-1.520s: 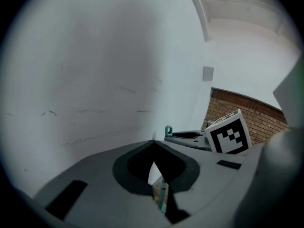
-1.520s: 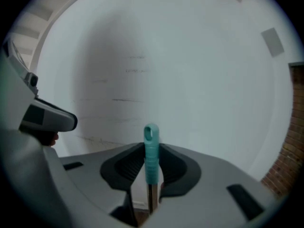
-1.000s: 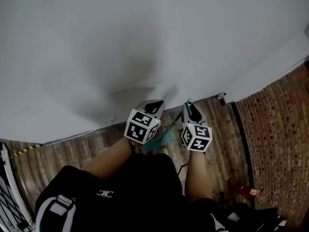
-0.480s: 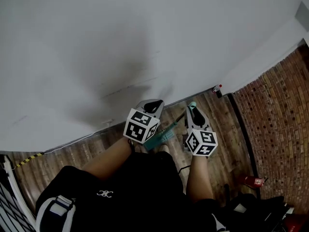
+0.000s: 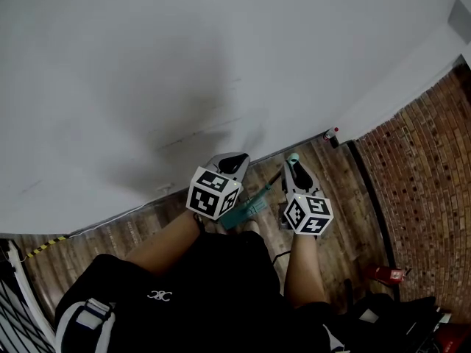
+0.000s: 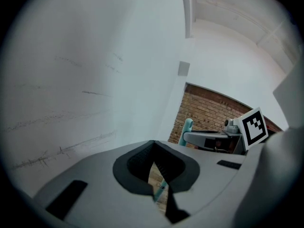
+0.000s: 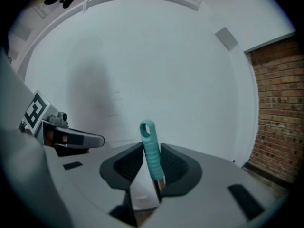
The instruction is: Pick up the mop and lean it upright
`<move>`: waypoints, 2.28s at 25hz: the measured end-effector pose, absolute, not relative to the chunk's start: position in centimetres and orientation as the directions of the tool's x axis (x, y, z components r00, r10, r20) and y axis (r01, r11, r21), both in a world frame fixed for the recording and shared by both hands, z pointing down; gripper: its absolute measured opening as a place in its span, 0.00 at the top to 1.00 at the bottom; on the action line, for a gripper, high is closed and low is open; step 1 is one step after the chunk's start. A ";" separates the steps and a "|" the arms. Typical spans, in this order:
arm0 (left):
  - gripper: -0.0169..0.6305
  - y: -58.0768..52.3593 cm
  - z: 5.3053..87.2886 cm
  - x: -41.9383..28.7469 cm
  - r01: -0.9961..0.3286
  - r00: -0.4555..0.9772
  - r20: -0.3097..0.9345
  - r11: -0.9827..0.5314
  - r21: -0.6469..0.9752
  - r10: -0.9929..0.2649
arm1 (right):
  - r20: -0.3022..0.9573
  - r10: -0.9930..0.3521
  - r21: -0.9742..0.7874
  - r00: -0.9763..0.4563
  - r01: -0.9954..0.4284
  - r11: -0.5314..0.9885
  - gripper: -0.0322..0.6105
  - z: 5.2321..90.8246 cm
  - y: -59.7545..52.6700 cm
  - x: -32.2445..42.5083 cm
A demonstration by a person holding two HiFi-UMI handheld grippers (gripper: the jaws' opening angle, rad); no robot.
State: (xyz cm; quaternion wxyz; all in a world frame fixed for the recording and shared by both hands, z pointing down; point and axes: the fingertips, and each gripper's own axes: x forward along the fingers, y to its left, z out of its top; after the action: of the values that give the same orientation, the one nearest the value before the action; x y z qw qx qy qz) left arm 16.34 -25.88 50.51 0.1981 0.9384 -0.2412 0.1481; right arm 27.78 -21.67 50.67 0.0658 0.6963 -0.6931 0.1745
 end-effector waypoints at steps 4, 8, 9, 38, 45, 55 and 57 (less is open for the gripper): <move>0.98 -26.0 50.6 16.2 -0.517 0.834 0.381 -0.806 0.289 -0.399 | 0.335 -0.942 -0.113 0.003 -0.993 -0.044 0.77 50.7 -21.9 28.0; 0.98 -26.4 50.7 15.8 -0.528 0.827 0.387 -0.800 0.285 -0.408 | 0.339 -0.941 -0.095 -0.006 -0.995 -0.028 0.77 50.9 -22.7 27.4; 0.98 -26.5 50.7 15.7 -0.531 0.825 0.387 -0.798 0.285 -0.411 | 0.342 -0.940 -0.090 -0.013 -0.996 -0.019 0.77 50.9 -23.0 27.1; 0.98 -28.9 49.9 6.8 -0.690 0.719 0.366 -0.672 0.269 -0.591 | 0.469 -0.862 -0.008 -0.194 -0.977 0.215 0.78 55.8 -37.0 16.5; 0.98 -29.2 49.6 5.6 -0.698 0.712 0.354 -0.665 0.266 -0.606 | 0.528 -0.800 -0.148 -0.284 -0.959 0.242 0.53 58.9 -36.9 16.2; 0.98 -29.2 49.8 7.4 -0.669 0.740 0.343 -0.688 0.282 -0.578 | 0.306 -0.939 -0.061 -0.158 -0.987 0.146 0.93 51.9 -30.8 18.5; 0.98 -28.9 49.5 8.4 -0.654 0.752 0.338 -0.702 0.283 -0.565 | 0.280 -0.950 -0.035 -0.136 -0.991 0.131 0.93 49.6 -29.8 18.8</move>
State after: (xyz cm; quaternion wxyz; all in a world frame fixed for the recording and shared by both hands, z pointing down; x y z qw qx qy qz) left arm 8.42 -28.91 49.54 0.1957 0.9154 -0.3330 0.1135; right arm 18.78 -29.76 49.62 0.0951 0.6504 -0.7461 0.1062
